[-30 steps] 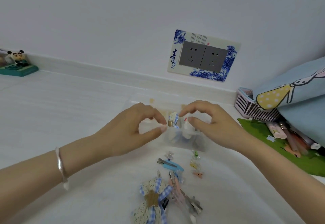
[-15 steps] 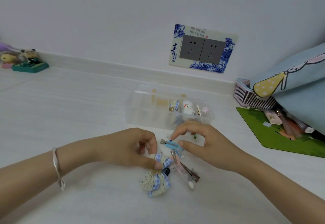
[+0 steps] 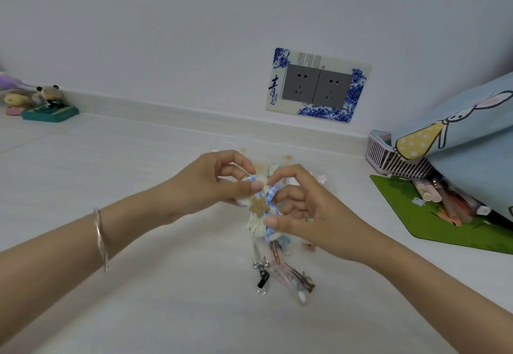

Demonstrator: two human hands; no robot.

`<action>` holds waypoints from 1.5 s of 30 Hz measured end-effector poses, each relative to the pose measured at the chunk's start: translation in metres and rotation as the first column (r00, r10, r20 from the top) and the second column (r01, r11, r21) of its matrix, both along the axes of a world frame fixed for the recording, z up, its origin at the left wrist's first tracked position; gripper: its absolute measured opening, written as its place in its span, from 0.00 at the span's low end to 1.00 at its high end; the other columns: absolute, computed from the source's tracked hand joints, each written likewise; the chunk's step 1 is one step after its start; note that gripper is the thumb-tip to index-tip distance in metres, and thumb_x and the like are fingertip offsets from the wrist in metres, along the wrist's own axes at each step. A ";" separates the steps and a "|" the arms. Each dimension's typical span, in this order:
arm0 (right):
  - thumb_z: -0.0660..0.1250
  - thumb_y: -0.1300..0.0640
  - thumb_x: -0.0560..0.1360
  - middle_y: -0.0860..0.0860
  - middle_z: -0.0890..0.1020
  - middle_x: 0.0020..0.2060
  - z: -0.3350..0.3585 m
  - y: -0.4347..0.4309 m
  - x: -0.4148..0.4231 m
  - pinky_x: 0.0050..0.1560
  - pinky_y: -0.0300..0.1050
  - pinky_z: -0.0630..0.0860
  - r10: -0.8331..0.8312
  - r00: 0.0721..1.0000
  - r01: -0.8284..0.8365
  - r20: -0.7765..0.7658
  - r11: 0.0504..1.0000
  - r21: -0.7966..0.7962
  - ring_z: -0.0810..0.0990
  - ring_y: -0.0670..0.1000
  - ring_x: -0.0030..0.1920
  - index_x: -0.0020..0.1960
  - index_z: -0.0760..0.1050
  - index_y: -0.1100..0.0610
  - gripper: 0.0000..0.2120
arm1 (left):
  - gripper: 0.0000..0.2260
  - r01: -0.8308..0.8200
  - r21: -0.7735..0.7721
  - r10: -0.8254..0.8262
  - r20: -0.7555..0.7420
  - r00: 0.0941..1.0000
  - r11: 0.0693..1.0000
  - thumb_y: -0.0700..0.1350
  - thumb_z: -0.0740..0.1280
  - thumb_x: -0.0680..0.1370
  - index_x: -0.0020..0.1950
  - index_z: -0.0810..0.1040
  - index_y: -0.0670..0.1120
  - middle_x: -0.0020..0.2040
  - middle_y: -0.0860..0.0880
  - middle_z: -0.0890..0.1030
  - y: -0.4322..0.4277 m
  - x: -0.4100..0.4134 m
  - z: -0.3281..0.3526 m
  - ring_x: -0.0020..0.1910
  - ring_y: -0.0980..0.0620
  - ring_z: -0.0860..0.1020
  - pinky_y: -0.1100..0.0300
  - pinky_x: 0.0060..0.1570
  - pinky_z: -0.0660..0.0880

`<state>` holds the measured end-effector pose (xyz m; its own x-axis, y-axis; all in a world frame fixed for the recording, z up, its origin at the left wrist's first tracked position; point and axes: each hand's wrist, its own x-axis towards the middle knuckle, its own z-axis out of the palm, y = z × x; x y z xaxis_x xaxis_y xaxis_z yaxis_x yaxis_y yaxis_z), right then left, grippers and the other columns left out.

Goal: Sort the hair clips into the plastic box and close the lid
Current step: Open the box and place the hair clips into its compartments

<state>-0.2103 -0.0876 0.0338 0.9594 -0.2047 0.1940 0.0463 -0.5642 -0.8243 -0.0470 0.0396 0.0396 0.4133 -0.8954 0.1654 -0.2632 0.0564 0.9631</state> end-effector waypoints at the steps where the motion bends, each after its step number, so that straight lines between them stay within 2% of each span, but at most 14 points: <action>1: 0.73 0.57 0.70 0.49 0.78 0.40 0.003 -0.002 0.002 0.45 0.49 0.75 -0.001 1.000 0.001 0.026 1.000 -0.006 0.76 0.53 0.39 0.55 0.68 0.45 0.19 | 0.08 -0.003 -0.016 0.003 -0.006 1.000 1.000 0.40 0.72 0.70 0.46 0.77 0.43 0.38 0.46 0.80 -0.004 0.000 0.003 0.34 0.56 0.79 0.64 0.37 0.78; 4: 0.73 0.59 0.70 0.57 0.79 0.42 0.013 -0.009 0.007 0.45 0.57 0.77 -0.015 0.998 0.018 0.069 0.999 -0.033 0.76 0.57 0.39 0.53 0.70 0.46 0.17 | 0.07 0.015 -0.053 -0.019 -0.072 0.997 0.998 0.42 0.70 0.73 0.50 0.77 0.43 0.36 0.50 0.80 -0.016 0.001 0.006 0.35 0.56 0.80 0.65 0.38 0.78; 7: 0.74 0.59 0.70 0.52 0.79 0.41 0.018 -0.022 0.013 0.43 0.52 0.74 -0.047 0.996 0.051 0.071 0.998 -0.048 0.74 0.51 0.37 0.50 0.74 0.49 0.13 | 0.09 -0.004 -0.085 -0.006 -0.118 0.993 0.996 0.43 0.66 0.76 0.56 0.77 0.43 0.38 0.49 0.81 -0.028 0.005 0.006 0.37 0.55 0.80 0.63 0.41 0.80; 12: 0.73 0.56 0.70 0.55 0.82 0.36 0.028 -0.058 0.034 0.43 0.42 0.73 -0.287 0.953 0.292 0.096 0.955 -0.046 0.75 0.51 0.38 0.50 0.76 0.55 0.11 | 0.10 -0.140 -0.098 0.153 0.144 0.978 0.985 0.49 0.62 0.79 0.56 0.77 0.47 0.47 0.51 0.82 -0.049 0.021 0.000 0.46 0.51 0.81 0.58 0.49 0.79; 14: 0.73 0.54 0.70 0.59 0.84 0.38 0.029 -0.070 0.044 0.40 0.38 0.72 -0.347 0.934 0.355 0.085 0.927 -0.121 0.75 0.49 0.36 0.49 0.76 0.55 0.10 | 0.09 -0.178 -0.113 0.207 0.358 0.911 0.978 0.49 0.61 0.78 0.55 0.77 0.50 0.49 0.53 0.82 -0.053 0.029 -0.006 0.48 0.55 0.80 0.61 0.50 0.76; 19: 0.72 0.52 0.69 0.51 0.82 0.37 0.020 -0.079 0.065 0.39 0.44 0.71 -0.400 0.916 0.384 0.020 0.863 -0.328 0.73 0.46 0.31 0.45 0.75 0.52 0.09 | 0.12 -0.185 -0.021 0.162 0.583 0.796 0.983 0.54 0.60 0.79 0.47 0.82 0.54 0.48 0.58 0.82 -0.052 0.042 -0.018 0.50 0.56 0.78 0.58 0.56 0.72; 23: 0.72 0.50 0.68 0.48 0.82 0.38 0.016 -0.074 0.078 0.33 0.42 0.67 -0.417 0.909 0.366 0.015 0.778 -0.511 0.71 0.41 0.30 0.43 0.75 0.52 0.08 | 0.19 -0.195 0.032 0.129 0.645 0.753 0.980 0.63 0.55 0.77 0.42 0.83 0.57 0.45 0.45 0.84 -0.055 0.051 -0.028 0.45 0.42 0.80 0.74 0.46 0.67; 26: 0.71 0.50 0.69 0.47 0.83 0.40 0.017 -0.069 0.085 0.34 0.41 0.68 -0.429 0.903 0.324 -0.017 0.707 -0.629 0.74 0.44 0.35 0.44 0.77 0.53 0.08 | 0.24 -0.171 0.026 0.116 0.632 0.766 0.985 0.71 0.49 0.71 0.44 0.80 0.63 0.46 0.37 0.83 -0.056 0.055 -0.031 0.45 0.38 0.80 0.61 0.51 0.73; 30: 0.72 0.51 0.69 0.49 0.83 0.39 0.025 -0.072 0.082 0.31 0.37 0.65 -0.393 0.914 0.255 -0.102 0.750 -0.610 0.72 0.41 0.30 0.41 0.81 0.54 0.07 | 0.25 -0.142 0.036 0.091 0.608 0.789 0.989 0.72 0.49 0.71 0.42 0.82 0.61 0.45 0.39 0.84 -0.054 0.054 -0.032 0.48 0.38 0.80 0.49 0.54 0.74; 35: 0.69 0.46 0.71 0.50 0.77 0.47 0.018 -0.070 0.079 0.51 0.46 0.67 -0.347 0.934 0.150 -0.081 0.589 -0.794 0.72 0.50 0.50 0.44 0.83 0.52 0.11 | 0.26 -0.150 0.023 0.106 0.605 0.789 0.988 0.70 0.51 0.71 0.41 0.83 0.57 0.44 0.46 0.85 -0.052 0.050 -0.032 0.47 0.44 0.81 0.53 0.56 0.73; 38: 0.62 0.48 0.77 0.47 0.79 0.50 0.023 -0.073 0.071 0.58 0.46 0.63 -0.298 0.949 0.126 -0.101 0.653 -0.747 0.71 0.50 0.56 0.49 0.83 0.51 0.12 | 0.26 -0.135 0.019 0.096 0.606 0.789 0.991 0.72 0.50 0.70 0.42 0.82 0.60 0.45 0.39 0.84 -0.052 0.050 -0.035 0.47 0.39 0.80 0.52 0.55 0.74; 40: 0.59 0.47 0.78 0.43 0.81 0.51 0.027 -0.079 0.062 0.64 0.45 0.59 -0.251 0.966 0.117 -0.068 0.654 -0.747 0.71 0.47 0.58 0.51 0.82 0.48 0.13 | 0.26 -0.125 0.015 0.092 0.591 0.801 0.992 0.72 0.51 0.71 0.42 0.83 0.59 0.45 0.44 0.85 -0.051 0.049 -0.035 0.47 0.39 0.80 0.52 0.56 0.74; 42: 0.55 0.45 0.80 0.42 0.82 0.53 0.027 -0.080 0.054 0.73 0.47 0.48 -0.215 0.966 0.045 -0.145 0.688 -0.724 0.68 0.43 0.63 0.49 0.82 0.47 0.17 | 0.26 -0.125 0.007 0.097 0.588 0.803 0.992 0.71 0.51 0.71 0.42 0.83 0.58 0.44 0.47 0.85 -0.050 0.048 -0.035 0.47 0.39 0.80 0.53 0.56 0.73; 45: 0.48 0.45 0.81 0.44 0.79 0.59 0.020 -0.077 0.051 0.74 0.50 0.36 -0.216 0.934 -0.071 -0.285 0.668 -0.741 0.62 0.42 0.70 0.50 0.81 0.50 0.23 | 0.25 -0.134 0.011 0.101 0.599 0.795 0.991 0.71 0.51 0.70 0.42 0.83 0.58 0.45 0.45 0.85 -0.049 0.047 -0.034 0.48 0.38 0.80 0.55 0.56 0.73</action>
